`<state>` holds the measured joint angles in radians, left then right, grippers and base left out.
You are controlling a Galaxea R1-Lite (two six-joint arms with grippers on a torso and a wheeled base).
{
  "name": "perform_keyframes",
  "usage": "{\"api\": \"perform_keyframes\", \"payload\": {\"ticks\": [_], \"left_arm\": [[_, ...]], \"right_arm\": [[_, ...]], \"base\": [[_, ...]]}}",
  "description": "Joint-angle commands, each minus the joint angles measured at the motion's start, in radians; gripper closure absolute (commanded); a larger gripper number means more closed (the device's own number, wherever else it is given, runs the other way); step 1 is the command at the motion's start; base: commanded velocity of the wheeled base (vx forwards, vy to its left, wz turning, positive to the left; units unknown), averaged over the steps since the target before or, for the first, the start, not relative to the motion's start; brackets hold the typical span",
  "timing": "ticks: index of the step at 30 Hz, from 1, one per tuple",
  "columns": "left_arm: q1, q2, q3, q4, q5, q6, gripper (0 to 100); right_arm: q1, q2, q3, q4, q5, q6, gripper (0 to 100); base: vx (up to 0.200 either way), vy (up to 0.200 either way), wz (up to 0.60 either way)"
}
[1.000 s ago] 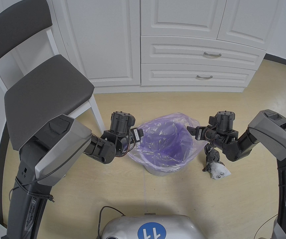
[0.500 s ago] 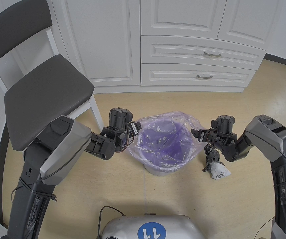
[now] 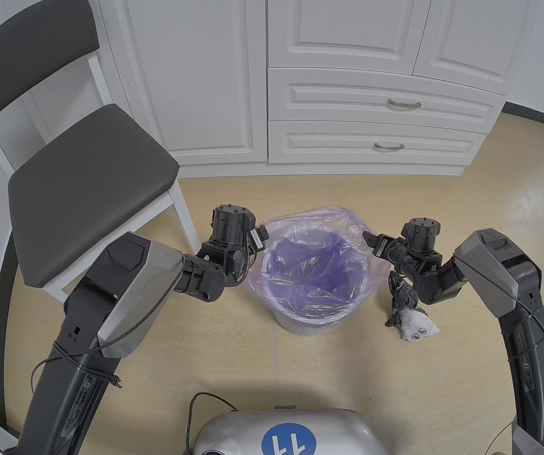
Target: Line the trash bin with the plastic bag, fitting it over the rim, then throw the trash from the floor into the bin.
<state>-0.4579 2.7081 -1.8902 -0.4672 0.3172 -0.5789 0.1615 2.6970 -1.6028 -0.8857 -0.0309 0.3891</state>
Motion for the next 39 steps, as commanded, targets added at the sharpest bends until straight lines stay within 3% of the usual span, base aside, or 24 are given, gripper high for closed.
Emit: {"api": "perform_keyframes", "payload": {"ticks": [1,6,14,23,28,33,39], "left_arm": [[0.005,0.071,-0.069,0.012,0.010,0.004,0],[0.005,0.090,-0.076,0.015,0.017,0.017,0],[0.015,0.088,-0.076,0.134,0.019,0.048,0],[0.031,0.052,-0.064,0.148,0.019,0.047,0],[0.031,-0.037,0.010,0.144,0.019,0.050,0],[0.034,-0.152,0.146,0.136,0.014,0.100,0],[0.028,-0.324,0.326,0.130,-0.060,0.120,0]], "right_arm": [[-0.003,0.072,-0.060,0.005,-0.001,0.027,0],[-0.003,0.078,-0.078,0.099,-0.006,0.027,0],[-0.003,0.069,-0.105,0.258,-0.044,0.020,0],[0.000,0.026,-0.072,0.269,-0.044,0.020,0],[0.009,-0.066,0.044,0.281,-0.041,-0.036,0],[0.026,-0.114,0.135,0.378,-0.043,-0.145,0],[0.044,-0.121,0.198,0.399,-0.044,-0.216,0]], "base": [[0.000,0.000,0.00],[0.000,0.000,0.00],[0.000,0.000,0.00],[0.000,0.000,0.00],[0.000,0.000,0.00],[0.000,0.000,0.00],[0.000,0.000,0.00]]}}
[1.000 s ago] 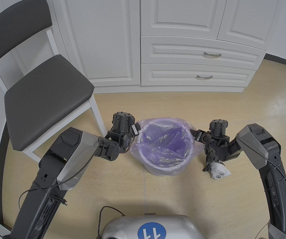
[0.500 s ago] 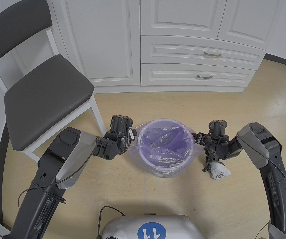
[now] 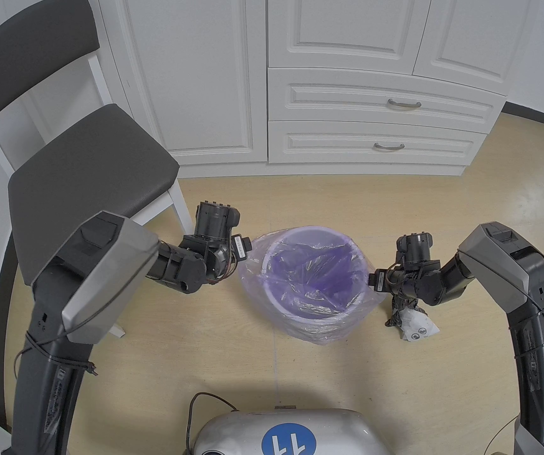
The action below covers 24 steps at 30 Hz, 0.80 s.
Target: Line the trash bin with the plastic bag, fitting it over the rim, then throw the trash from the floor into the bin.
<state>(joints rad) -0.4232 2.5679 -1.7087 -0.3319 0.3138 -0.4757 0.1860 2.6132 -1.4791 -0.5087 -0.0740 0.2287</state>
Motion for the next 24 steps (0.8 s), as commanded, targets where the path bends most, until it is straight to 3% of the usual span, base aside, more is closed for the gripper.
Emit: {"api": "perform_keyframes", "payload": {"ticks": [1,5,7,14,19,21,24], "left_arm": [[-0.006,-0.184,0.144,-0.006,-0.056,0.017,0],[-0.072,-0.295,0.307,0.010,-0.165,0.055,0],[-0.106,-0.304,0.350,0.002,-0.170,0.089,0],[-0.187,-0.265,0.356,0.005,-0.171,0.077,0],[-0.221,-0.173,0.279,0.037,-0.160,0.051,0],[-0.221,-0.143,0.199,0.126,-0.137,0.066,0],[-0.221,-0.081,-0.008,0.347,-0.038,0.098,0]], "right_arm": [[0.020,-0.038,0.074,0.022,-0.001,-0.055,0],[0.055,-0.038,0.122,0.022,-0.001,-0.092,0],[0.064,-0.038,0.132,0.022,-0.001,-0.094,0],[0.076,-0.048,0.171,0.021,-0.001,-0.120,0],[0.102,-0.053,0.194,0.019,-0.001,-0.137,0],[0.104,-0.055,0.200,0.019,-0.001,-0.152,0],[0.110,-0.064,0.220,0.015,-0.001,-0.174,0]], "base": [[0.000,0.000,0.00],[0.000,0.000,0.00],[0.000,0.000,0.00],[0.000,0.000,0.00],[0.000,0.000,0.00],[0.000,0.000,0.00],[0.000,0.000,0.00]]}}
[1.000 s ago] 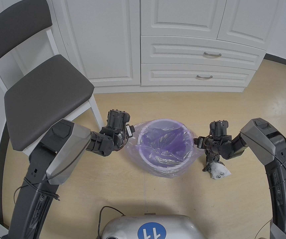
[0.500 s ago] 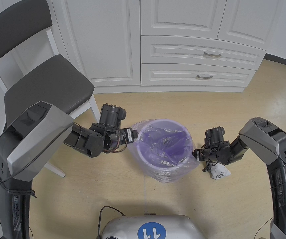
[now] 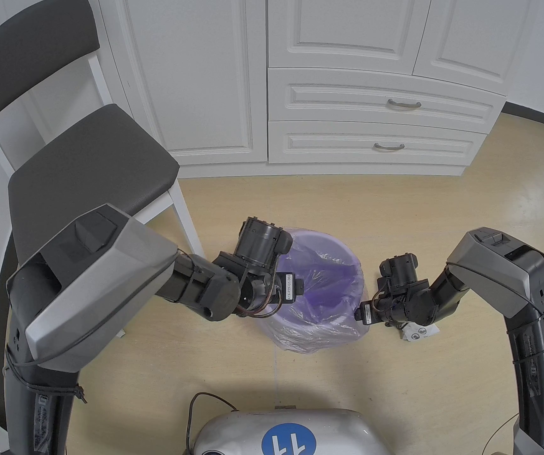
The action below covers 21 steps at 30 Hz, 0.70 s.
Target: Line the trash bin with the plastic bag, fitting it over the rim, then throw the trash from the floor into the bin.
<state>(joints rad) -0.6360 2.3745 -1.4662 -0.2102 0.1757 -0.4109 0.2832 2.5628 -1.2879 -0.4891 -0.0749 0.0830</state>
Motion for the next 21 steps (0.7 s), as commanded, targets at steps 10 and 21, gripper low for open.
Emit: {"api": "perform_keyframes", "payload": {"ticks": [10,21], "left_arm": [[-0.036,0.239,-0.534,0.531,0.241,0.135,0],[-0.024,0.295,-0.534,0.488,0.323,0.175,0]], "right_arm": [[0.048,-0.033,0.070,-0.009,0.000,-0.065,0],[0.057,-0.030,0.079,-0.009,0.000,-0.069,0]], "base": [[0.000,0.000,0.00],[0.000,0.000,0.00]]}}
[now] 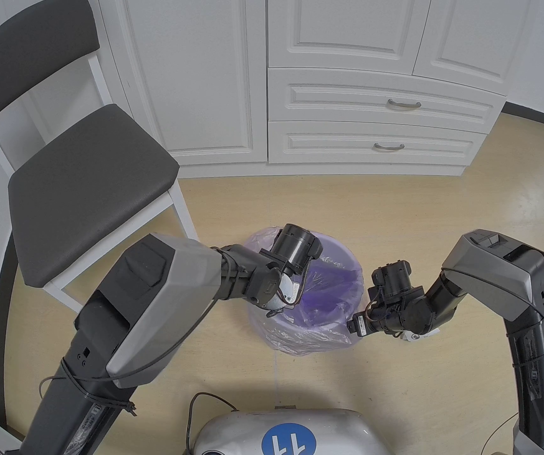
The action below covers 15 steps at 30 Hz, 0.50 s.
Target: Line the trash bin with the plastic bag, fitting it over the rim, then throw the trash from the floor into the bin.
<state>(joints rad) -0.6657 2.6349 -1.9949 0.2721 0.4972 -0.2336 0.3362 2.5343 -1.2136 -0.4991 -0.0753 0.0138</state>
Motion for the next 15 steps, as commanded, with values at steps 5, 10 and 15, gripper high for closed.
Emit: {"api": "perform_keyframes", "payload": {"ticks": [5,10,15], "left_arm": [[0.028,-0.023,-0.005,0.033,0.001,-0.032,0],[0.051,-0.119,0.107,0.094,-0.002,-0.062,0],[0.074,-0.188,0.255,0.075,-0.009,-0.081,0]], "right_arm": [[0.003,-0.005,0.005,0.001,0.000,-0.002,0],[-0.003,-0.008,0.014,0.001,0.000,-0.017,0],[-0.009,-0.017,0.025,0.001,0.002,-0.031,0]], "base": [[0.000,0.000,0.00],[0.000,0.000,0.00],[0.000,0.000,0.00]]}}
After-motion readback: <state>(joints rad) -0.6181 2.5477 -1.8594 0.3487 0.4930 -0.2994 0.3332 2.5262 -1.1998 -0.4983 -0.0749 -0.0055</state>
